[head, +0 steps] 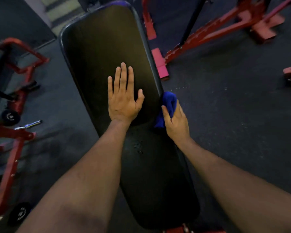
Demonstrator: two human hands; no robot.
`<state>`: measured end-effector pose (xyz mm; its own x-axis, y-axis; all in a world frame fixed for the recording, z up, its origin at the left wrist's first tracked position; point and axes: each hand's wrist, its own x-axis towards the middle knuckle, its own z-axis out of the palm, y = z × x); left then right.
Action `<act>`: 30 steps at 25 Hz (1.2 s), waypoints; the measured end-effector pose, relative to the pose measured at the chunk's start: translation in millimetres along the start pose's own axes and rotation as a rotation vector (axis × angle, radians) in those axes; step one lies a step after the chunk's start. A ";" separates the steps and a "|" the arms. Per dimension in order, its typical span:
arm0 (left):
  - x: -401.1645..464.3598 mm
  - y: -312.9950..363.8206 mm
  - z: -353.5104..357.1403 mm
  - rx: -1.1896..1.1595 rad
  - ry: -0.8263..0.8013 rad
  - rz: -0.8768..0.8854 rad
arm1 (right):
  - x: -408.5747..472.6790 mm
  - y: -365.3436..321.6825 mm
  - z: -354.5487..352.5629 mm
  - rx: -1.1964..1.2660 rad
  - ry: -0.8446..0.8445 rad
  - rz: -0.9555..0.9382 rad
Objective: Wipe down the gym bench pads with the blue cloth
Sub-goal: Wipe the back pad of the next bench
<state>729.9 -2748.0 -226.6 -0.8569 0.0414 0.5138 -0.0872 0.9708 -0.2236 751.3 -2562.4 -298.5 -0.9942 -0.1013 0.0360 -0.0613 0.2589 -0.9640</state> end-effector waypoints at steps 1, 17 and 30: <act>-3.7 -1.3 0.2 -0.001 0.008 -0.009 | -0.2 -0.3 2.4 -0.011 0.002 -0.005; -0.6 -5.0 14.1 0.074 -0.005 -0.014 | -17.5 32.6 -13.8 0.086 -0.183 -0.016; -19.7 0.4 0.3 -0.154 0.109 -0.011 | -84.1 88.3 -25.1 0.123 0.053 -0.152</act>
<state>746.6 -2748.5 -237.1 -0.7952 0.0476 0.6045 -0.0108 0.9956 -0.0926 827.3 -2506.9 -380.0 -0.9779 -0.0784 0.1938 -0.2025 0.1247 -0.9713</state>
